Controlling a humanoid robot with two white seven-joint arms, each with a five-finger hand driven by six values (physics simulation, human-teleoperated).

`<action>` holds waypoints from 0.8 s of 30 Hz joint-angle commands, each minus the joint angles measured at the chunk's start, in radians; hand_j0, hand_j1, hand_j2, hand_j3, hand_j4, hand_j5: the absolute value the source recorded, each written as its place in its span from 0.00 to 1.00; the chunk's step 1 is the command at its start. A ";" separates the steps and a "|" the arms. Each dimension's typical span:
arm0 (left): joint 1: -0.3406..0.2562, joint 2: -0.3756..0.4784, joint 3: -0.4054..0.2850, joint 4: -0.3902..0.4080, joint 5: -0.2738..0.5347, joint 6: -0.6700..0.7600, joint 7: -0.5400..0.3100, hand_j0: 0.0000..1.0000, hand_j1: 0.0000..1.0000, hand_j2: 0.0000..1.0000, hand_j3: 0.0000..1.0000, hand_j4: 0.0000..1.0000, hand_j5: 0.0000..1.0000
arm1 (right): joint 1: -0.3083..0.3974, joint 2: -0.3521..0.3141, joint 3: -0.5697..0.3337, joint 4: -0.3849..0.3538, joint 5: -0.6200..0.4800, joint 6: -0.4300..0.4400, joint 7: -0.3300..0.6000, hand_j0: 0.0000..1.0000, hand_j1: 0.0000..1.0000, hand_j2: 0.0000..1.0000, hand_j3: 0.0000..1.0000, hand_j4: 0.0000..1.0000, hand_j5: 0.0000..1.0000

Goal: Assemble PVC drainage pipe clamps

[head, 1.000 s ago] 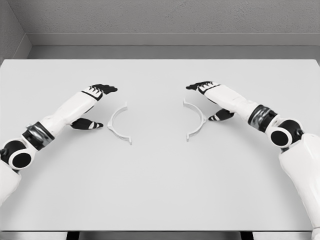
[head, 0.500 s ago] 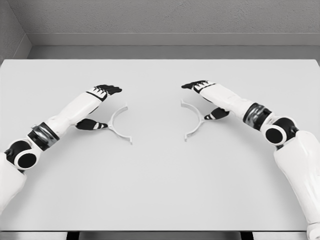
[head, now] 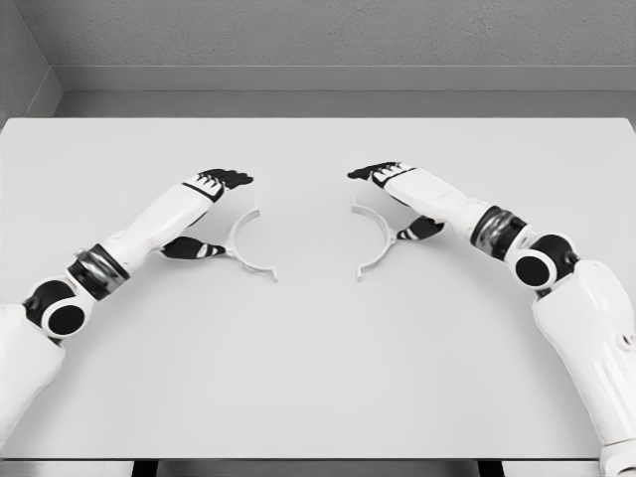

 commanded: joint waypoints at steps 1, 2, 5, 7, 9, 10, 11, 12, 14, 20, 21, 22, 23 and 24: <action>0.000 -0.010 0.000 -0.001 0.006 0.000 0.000 1.00 1.00 1.00 1.00 1.00 1.00 | 0.000 0.009 0.001 -0.002 -0.007 0.003 0.000 1.00 1.00 1.00 1.00 1.00 1.00; 0.002 -0.018 0.000 -0.001 0.006 0.000 0.000 1.00 1.00 1.00 1.00 1.00 1.00 | 0.000 0.011 0.001 -0.002 -0.007 0.003 0.000 1.00 1.00 1.00 1.00 1.00 1.00; 0.002 -0.021 0.002 -0.001 0.008 0.000 0.000 1.00 1.00 1.00 1.00 1.00 1.00 | -0.011 0.015 0.018 -0.002 -0.007 0.010 0.000 1.00 1.00 1.00 1.00 1.00 1.00; 0.000 -0.018 0.007 0.000 0.008 0.000 0.000 1.00 1.00 1.00 1.00 1.00 1.00 | -0.012 0.021 0.020 0.002 -0.007 0.012 0.000 1.00 1.00 1.00 1.00 1.00 1.00; -0.002 -0.010 0.016 0.000 0.009 0.000 0.000 1.00 1.00 1.00 1.00 1.00 1.00 | -0.014 0.023 0.023 0.002 -0.007 0.016 0.000 1.00 1.00 1.00 1.00 1.00 1.00; -0.002 -0.007 0.019 0.002 0.011 0.000 0.002 1.00 1.00 1.00 1.00 1.00 1.00 | -0.015 0.023 0.030 0.003 -0.007 0.016 0.000 1.00 1.00 1.00 1.00 1.00 1.00; -0.003 -0.006 0.022 0.003 0.012 0.000 0.002 1.00 1.00 1.00 1.00 1.00 1.00 | -0.017 0.023 0.033 0.003 -0.007 0.018 0.000 1.00 1.00 1.00 1.00 1.00 1.00; -0.003 -0.001 0.033 0.014 0.012 0.000 0.002 1.00 1.00 1.00 1.00 1.00 1.00 | -0.017 0.024 0.033 0.002 -0.007 0.018 0.000 1.00 1.00 1.00 1.00 1.00 1.00; -0.024 -0.001 0.033 0.034 0.012 0.000 0.002 1.00 1.00 1.00 1.00 1.00 1.00 | -0.017 0.034 0.035 0.003 -0.007 0.018 0.000 1.00 1.00 1.00 1.00 1.00 1.00; -0.051 -0.012 0.016 0.074 0.008 0.000 0.002 1.00 1.00 1.00 1.00 1.00 1.00 | -0.018 0.044 0.055 -0.002 -0.007 0.032 0.000 1.00 1.00 1.00 1.00 1.00 1.00; -0.051 -0.012 0.016 0.080 0.008 0.000 0.002 1.00 1.00 1.00 1.00 1.00 1.00 | -0.020 0.046 0.056 -0.002 -0.007 0.033 0.000 1.00 1.00 1.00 1.00 1.00 1.00; -0.054 -0.013 0.016 0.088 0.008 0.000 0.002 1.00 1.00 1.00 1.00 1.00 1.00 | -0.018 0.052 0.056 -0.002 -0.007 0.033 0.000 1.00 1.00 1.00 1.00 1.00 1.00; -0.055 -0.015 0.014 0.088 0.008 0.000 0.002 1.00 1.00 1.00 1.00 1.00 1.00 | -0.020 0.054 0.056 -0.002 -0.007 0.033 0.000 1.00 1.00 1.00 1.00 1.00 1.00; -0.055 -0.018 0.013 0.089 0.008 0.000 0.002 1.00 1.00 1.00 1.00 1.00 1.00 | -0.020 0.054 0.056 -0.002 -0.007 0.033 0.000 1.00 1.00 1.00 1.00 1.00 1.00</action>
